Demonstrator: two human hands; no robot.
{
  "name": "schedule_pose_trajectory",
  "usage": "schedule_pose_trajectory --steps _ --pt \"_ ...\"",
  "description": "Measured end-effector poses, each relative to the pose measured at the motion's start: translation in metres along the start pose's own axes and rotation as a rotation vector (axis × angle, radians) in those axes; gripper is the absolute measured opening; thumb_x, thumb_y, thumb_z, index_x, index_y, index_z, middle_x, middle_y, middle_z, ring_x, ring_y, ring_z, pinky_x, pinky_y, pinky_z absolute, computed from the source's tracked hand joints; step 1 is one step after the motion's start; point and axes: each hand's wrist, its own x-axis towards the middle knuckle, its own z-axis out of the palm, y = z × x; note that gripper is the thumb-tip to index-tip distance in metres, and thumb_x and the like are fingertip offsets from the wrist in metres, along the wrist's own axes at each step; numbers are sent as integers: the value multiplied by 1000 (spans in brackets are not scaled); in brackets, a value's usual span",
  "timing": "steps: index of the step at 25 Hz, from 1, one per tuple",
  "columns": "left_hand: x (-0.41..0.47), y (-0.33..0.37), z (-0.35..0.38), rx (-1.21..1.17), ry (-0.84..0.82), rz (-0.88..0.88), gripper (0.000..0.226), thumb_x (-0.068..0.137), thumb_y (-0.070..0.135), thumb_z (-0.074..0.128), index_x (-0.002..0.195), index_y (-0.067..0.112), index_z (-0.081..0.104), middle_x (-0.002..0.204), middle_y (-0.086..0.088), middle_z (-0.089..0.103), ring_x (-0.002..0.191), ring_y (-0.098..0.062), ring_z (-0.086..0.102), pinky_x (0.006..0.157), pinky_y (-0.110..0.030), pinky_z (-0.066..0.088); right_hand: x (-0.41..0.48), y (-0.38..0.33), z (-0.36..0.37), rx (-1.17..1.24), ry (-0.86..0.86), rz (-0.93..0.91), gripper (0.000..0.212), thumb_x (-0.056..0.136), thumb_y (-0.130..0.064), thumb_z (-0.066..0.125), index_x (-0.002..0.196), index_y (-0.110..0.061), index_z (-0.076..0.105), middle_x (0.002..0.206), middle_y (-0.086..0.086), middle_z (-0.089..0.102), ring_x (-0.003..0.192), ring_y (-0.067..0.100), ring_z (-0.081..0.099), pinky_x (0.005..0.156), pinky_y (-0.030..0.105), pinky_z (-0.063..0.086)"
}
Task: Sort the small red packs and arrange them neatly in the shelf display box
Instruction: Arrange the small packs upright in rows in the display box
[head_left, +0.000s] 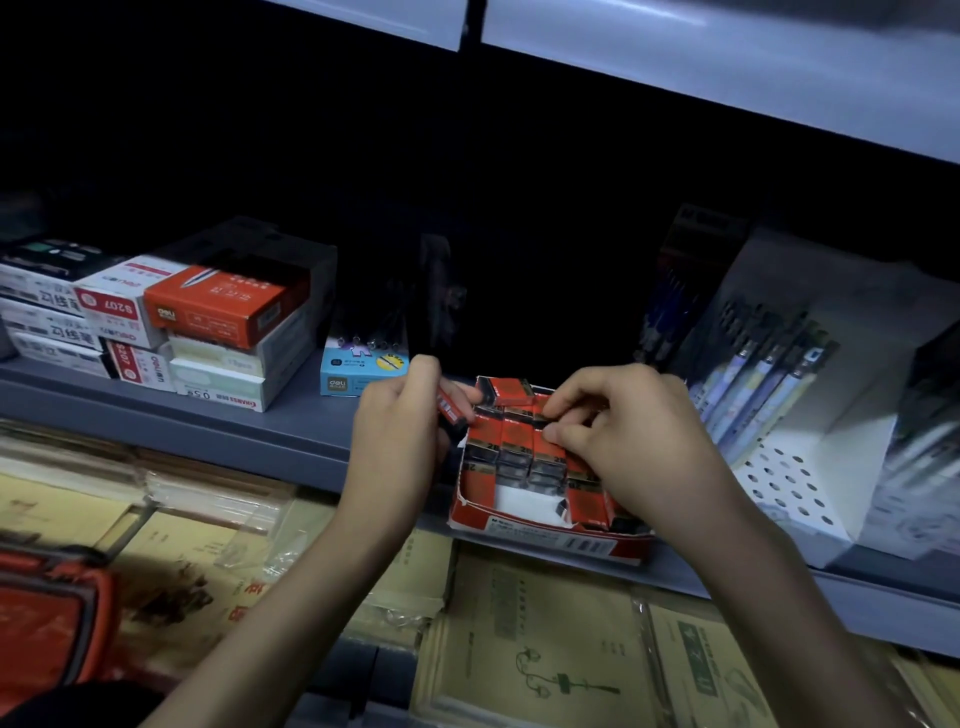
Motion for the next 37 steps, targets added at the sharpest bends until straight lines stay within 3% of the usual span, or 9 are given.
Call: schedule_pose_trajectory --steps 3,7,10,16,20,26,32,34,37 --pt "0 1 -1 -5 -12 -22 57 100 25 42 47 20 64 89 -8 80 76 -31 57 71 -41 41 2 -4 -15 -9 -44 24 10 84 -25 84 84 -31 76 72 -14 71 66 -10 62 58 12 46" --pt "2 0 -2 6 -5 -13 54 100 26 42 51 19 64 89 -3 80 76 -32 59 70 -40 41 -3 -7 -22 -114 -211 -9 7 89 -30 78 93 -35 77 85 -19 68 77 -5 62 66 16 44" --pt "2 -2 -1 10 1 -15 48 96 31 44 55 16 63 90 -2 81 85 -46 66 72 -41 44 -3 -3 -29 -191 -163 -27 17 99 -24 65 103 -36 77 105 -16 70 95 4 62 82 26 50" --pt "3 -1 0 -6 2 -22 52 99 27 42 52 19 65 91 -3 81 103 -47 66 79 -44 47 -10 5 -31 -319 -238 27 29 90 -42 74 118 -32 73 86 -17 54 81 1 53 74 25 42" --pt "1 0 1 8 1 -23 48 99 26 41 59 12 63 92 -2 81 103 -46 66 79 -44 47 -10 4 -25 -272 -288 81 41 91 -44 73 129 -30 67 85 -11 61 79 4 58 73 30 48" --pt "0 0 2 6 -3 -21 47 99 26 41 59 12 62 92 -3 81 104 -51 64 81 -51 50 -10 -1 -24 -296 -275 50 32 90 -44 73 118 -29 73 104 -13 66 93 8 63 86 34 56" --pt "2 -2 1 -6 -4 -10 50 100 27 41 58 13 62 91 -4 81 104 -51 64 80 -44 46 -12 7 -34 -254 -264 25 20 102 -29 58 115 -32 74 111 -14 67 95 7 64 80 24 51" --pt "2 -2 2 -9 -5 -11 51 100 28 41 55 15 62 91 -4 81 103 -52 63 80 -44 45 -14 6 -44 -262 -243 36 16 100 -31 62 110 -35 74 100 -19 63 79 0 58 66 15 44" --pt "3 -2 2 -6 -4 -9 53 99 28 41 52 18 63 91 -3 81 104 -51 64 80 -48 48 -22 3 -51 -307 -325 1 26 89 -46 73 114 -38 71 99 -23 53 83 -6 49 69 12 35"
